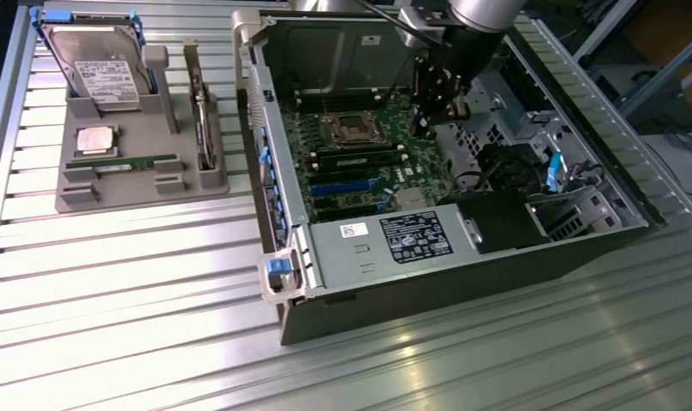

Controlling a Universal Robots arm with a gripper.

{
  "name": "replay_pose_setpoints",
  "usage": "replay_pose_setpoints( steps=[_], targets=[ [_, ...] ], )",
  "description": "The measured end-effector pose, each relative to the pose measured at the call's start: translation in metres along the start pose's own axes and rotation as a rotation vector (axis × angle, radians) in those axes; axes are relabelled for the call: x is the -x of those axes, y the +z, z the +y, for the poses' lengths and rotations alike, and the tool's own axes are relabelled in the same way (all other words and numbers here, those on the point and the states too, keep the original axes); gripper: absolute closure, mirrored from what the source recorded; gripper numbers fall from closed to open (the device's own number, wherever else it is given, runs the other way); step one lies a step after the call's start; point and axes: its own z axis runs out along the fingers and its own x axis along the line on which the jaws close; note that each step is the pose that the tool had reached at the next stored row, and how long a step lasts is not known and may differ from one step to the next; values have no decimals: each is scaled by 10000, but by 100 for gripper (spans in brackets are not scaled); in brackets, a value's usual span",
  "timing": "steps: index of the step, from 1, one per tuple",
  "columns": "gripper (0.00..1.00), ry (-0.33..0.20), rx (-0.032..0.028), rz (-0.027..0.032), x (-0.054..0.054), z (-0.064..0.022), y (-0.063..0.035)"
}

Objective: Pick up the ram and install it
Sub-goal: 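Press down the ram until it locks into place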

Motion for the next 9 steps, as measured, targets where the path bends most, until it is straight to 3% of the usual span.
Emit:
replay_pose_setpoints(
  steps=[5, 9],
  targets=[
    [89, 0, 0, 1, 9, 78, 192],
    [89, 0, 0, 2, 16, 79, 334]
  ],
)
